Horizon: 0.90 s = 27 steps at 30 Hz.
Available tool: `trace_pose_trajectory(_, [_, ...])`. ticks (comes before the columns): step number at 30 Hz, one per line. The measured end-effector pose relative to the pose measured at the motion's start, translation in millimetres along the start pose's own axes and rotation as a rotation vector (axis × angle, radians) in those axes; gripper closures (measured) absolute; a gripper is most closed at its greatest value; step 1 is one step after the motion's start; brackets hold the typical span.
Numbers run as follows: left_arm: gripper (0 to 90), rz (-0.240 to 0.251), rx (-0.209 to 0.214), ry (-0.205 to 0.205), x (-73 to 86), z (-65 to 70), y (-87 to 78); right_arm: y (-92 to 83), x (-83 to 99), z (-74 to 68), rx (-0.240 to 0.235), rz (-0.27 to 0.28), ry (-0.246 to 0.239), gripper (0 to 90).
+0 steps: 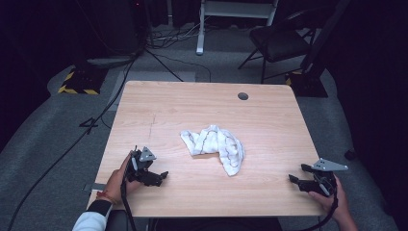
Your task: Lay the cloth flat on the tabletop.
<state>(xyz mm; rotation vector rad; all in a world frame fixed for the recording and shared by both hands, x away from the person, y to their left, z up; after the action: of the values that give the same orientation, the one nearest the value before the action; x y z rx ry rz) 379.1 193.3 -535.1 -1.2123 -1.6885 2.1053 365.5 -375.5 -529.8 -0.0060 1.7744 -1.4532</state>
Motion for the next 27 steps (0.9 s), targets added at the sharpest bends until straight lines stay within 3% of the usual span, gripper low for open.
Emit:
trace_pose_trajectory(16, [0.0,0.001,0.004,0.011,0.7,0.2,-0.4,-0.4,-1.9,-0.9,0.001,-0.007,-0.023,26.2])
trace_pose_trajectory(18, [0.4,0.0,0.014,0.037,1.1,2.7,-0.9,0.0,-5.0,-0.9,0.005,-0.012,-0.027,27.3])
trace_pose_trajectory(21, [0.9,0.002,0.015,0.039,0.8,5.5,-0.7,0.4,-13.9,-3.3,-0.024,0.006,-0.034,30.2])
trace_pose_trajectory(23, [0.9,0.005,0.015,0.038,-0.4,6.7,0.2,0.0,-22.9,-8.4,-0.016,0.008,-0.067,31.9])
trace_pose_trajectory(27, [0.7,0.001,0.03,0.073,-3.5,8.3,1.7,-2.7,-43.0,-21.2,0.004,0.019,-0.142,36.6])
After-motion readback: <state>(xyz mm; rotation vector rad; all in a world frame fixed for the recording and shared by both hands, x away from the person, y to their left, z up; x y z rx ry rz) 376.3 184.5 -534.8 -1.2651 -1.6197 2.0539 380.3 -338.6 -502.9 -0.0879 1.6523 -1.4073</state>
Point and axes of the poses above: each handheld gripper's, and its own axes: y roughly forward along the jaws, x roughly out of its underside, z roughly to its right, the point moved 4 cm from there along y, roughly forward along the jaws, and after that the axes turned 13 degrees about -z, right-handed, at the moved point
